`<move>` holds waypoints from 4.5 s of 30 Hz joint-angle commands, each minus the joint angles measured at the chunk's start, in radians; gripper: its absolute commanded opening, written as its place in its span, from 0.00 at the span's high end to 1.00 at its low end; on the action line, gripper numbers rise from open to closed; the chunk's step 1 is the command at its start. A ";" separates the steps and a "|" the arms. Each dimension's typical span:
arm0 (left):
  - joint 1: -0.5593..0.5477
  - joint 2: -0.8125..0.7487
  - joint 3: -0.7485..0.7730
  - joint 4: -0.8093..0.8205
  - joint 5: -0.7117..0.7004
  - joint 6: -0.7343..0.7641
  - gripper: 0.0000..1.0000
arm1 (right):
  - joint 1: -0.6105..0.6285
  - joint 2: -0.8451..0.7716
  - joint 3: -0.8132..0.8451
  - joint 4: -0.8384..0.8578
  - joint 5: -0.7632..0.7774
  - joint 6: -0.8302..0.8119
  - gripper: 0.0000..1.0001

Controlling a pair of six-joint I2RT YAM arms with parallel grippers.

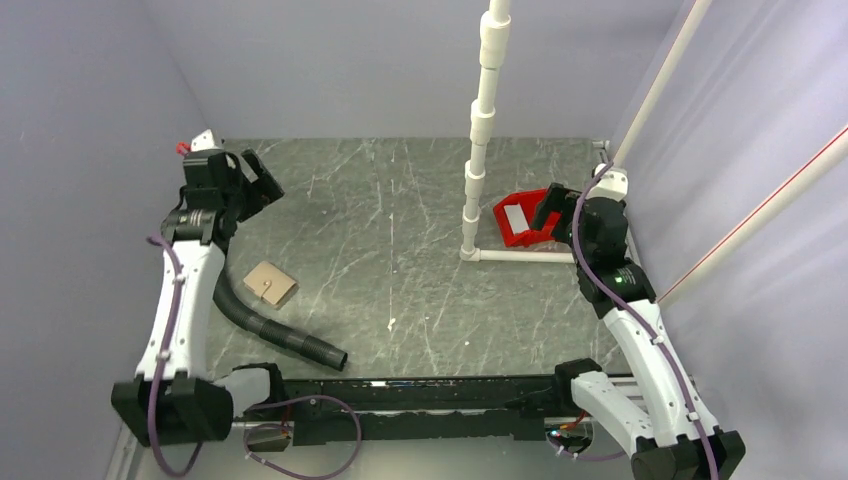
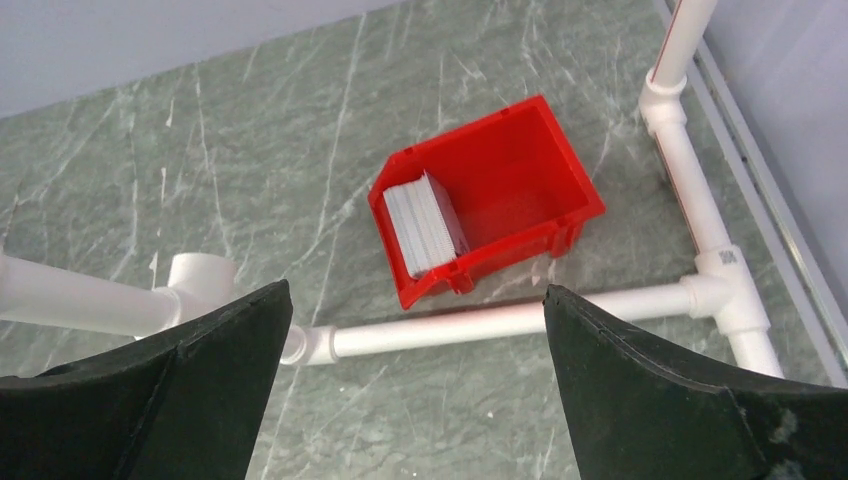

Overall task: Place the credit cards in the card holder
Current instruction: Move the card holder to the center of the board, then open the card holder at the center of the board.

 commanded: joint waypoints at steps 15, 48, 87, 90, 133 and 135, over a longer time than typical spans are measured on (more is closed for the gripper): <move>0.285 0.336 -0.253 -0.116 -0.049 -0.279 0.00 | 0.033 -0.031 -0.195 0.085 -0.595 0.132 0.00; -0.403 0.440 -0.151 -0.065 0.150 -0.155 0.13 | 0.709 0.519 -0.052 0.262 -0.231 0.321 0.34; -0.250 0.536 -0.497 0.374 0.437 -0.292 0.80 | 0.666 1.135 0.290 0.608 -0.578 0.314 0.70; -0.240 0.517 -0.487 0.347 0.410 -0.286 0.80 | 0.662 1.151 0.324 0.594 -0.575 0.304 0.89; -0.194 0.789 0.018 0.246 0.625 -0.174 0.73 | 0.603 1.232 0.742 0.280 -0.334 0.114 1.00; -0.185 0.796 0.033 0.224 0.635 -0.152 0.84 | 0.602 1.250 0.777 0.262 -0.321 0.123 1.00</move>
